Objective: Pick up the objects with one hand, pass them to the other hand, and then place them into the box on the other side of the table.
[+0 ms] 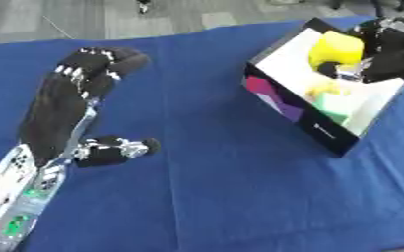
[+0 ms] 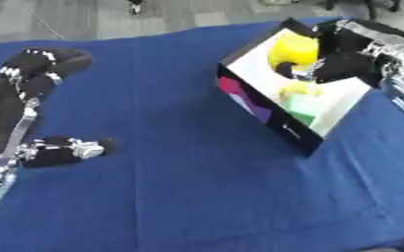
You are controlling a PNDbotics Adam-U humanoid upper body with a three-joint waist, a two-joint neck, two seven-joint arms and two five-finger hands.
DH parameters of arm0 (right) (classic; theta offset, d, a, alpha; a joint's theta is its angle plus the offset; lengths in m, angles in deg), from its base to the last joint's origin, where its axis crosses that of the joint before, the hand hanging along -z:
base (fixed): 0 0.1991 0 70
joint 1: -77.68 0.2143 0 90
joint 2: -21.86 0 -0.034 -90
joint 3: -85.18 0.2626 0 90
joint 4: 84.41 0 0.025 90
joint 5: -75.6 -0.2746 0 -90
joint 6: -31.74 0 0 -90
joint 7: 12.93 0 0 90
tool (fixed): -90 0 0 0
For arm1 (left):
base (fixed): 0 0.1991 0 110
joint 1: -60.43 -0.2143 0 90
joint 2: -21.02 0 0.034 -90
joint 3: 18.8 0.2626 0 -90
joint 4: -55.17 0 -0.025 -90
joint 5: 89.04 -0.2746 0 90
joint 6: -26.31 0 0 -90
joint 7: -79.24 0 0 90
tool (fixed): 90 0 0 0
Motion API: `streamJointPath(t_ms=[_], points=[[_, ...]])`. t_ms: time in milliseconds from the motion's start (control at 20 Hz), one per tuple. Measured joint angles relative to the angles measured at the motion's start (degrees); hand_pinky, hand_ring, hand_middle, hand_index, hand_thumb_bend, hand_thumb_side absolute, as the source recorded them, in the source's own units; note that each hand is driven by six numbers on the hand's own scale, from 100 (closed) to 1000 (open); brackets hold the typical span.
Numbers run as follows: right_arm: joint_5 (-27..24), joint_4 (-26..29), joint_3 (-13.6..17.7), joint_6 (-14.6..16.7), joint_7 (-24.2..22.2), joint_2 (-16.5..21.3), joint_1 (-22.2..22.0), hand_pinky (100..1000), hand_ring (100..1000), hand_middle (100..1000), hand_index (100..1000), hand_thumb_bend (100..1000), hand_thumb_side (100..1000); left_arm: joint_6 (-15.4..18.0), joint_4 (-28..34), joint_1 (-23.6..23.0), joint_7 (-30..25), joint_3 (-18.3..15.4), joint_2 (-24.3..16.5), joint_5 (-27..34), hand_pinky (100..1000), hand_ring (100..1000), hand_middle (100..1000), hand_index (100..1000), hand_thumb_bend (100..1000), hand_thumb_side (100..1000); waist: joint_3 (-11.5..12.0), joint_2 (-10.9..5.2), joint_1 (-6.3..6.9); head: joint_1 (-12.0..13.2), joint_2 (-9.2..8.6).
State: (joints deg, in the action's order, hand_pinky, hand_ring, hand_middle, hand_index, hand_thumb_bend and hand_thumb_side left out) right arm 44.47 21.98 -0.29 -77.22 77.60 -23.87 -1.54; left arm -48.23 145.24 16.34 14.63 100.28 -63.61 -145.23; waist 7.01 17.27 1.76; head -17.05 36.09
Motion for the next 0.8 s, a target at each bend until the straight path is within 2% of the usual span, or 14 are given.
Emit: streamJointPath(t_ms=[150, 250, 600, 800], points=[[2.5, -2.1, 0.4, 1.3, 0.7, 0.0, -0.2, 772, 629, 354, 650, 507, 100, 0.0, 0.4, 0.0, 0.0, 0.0, 0.0, 0.2, 737, 709, 706, 849, 1000, 163, 0.0, 0.0, 0.0, 0.0, -0.02], [4.4, -3.5, 0.5, 2.1, 1.0, 0.0, -0.3, 783, 672, 419, 696, 537, 100, 0.0, 0.5, 0.0, 0.0, 0.0, 0.0, 0.2, 737, 709, 706, 849, 1000, 164, 0.1, 0.01, 0.0, 0.0, -0.03], [12.0, -8.1, 1.1, 4.8, 2.0, 0.0, -0.7, 834, 808, 695, 884, 669, 100, 0.0, 0.7, 0.0, 0.0, -0.2, 0.0, 0.2, 737, 710, 706, 849, 1000, 164, 0.1, 0.02, 0.12, 0.0, -0.04], [15.2, -10.1, 1.5, 5.8, 2.4, 0.0, -1.2, 841, 836, 739, 908, 691, 100, 0.0, 0.7, 0.0, 0.0, -0.3, 0.0, 0.2, 737, 710, 707, 849, 1000, 164, -0.1, 0.02, 0.25, 0.0, -0.04]])
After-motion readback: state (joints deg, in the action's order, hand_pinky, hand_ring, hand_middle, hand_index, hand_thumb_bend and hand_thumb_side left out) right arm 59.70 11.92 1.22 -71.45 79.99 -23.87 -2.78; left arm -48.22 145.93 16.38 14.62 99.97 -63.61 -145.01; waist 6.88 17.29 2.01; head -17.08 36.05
